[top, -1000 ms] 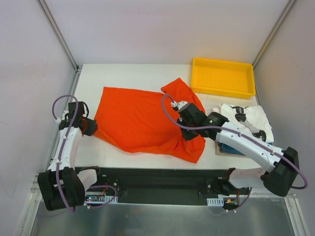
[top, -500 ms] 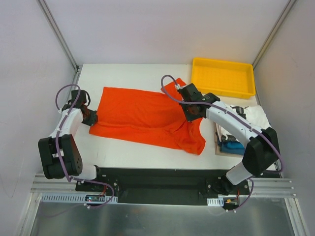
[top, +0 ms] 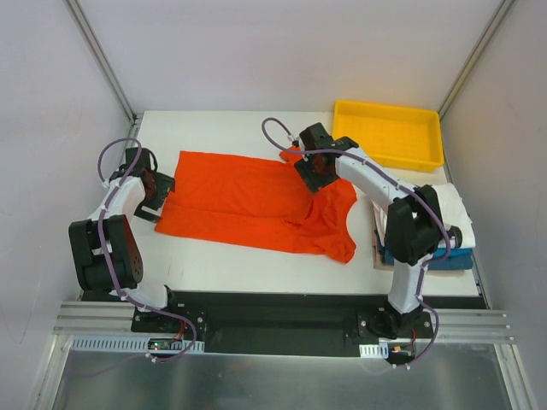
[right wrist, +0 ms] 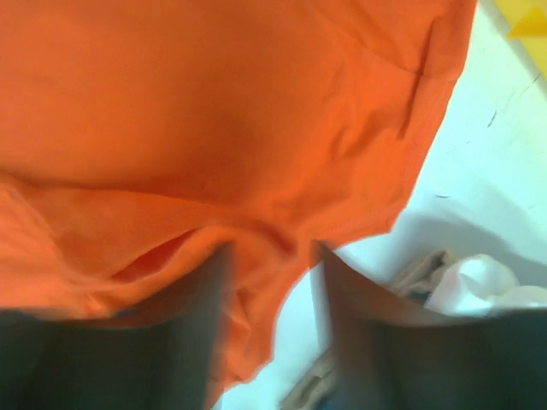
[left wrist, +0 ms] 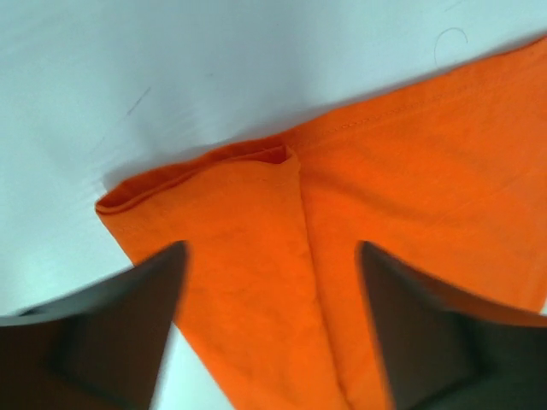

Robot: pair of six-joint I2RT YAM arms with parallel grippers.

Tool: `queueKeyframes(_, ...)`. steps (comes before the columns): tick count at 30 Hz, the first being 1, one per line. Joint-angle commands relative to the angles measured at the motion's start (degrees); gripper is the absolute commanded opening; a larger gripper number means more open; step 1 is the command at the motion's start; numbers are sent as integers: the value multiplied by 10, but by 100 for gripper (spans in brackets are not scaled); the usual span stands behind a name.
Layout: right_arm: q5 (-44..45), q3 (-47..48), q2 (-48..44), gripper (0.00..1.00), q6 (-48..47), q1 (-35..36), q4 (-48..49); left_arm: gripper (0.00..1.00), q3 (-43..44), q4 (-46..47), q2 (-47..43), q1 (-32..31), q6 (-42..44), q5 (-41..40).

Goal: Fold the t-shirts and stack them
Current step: Fold the flattened tshirt in 1/3 of the way

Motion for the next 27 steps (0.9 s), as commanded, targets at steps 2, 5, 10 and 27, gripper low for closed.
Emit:
queueKeyframes(2,22,65,17,97,16,-9,-34,99,18,-2,-31,-1,25,-1)
queueKeyframes(5,-7,4,-47,97,58,-2,-6,99,4,-2,-73,-1,37,6)
queueKeyframes(10,-146,-170,-205,96,160,7,140,99,-15,0,-115,-14,79,57)
queueKeyframes(27,-172,-179,-45,96,337,33,264,99,-27,32,-49,-68,141,135)
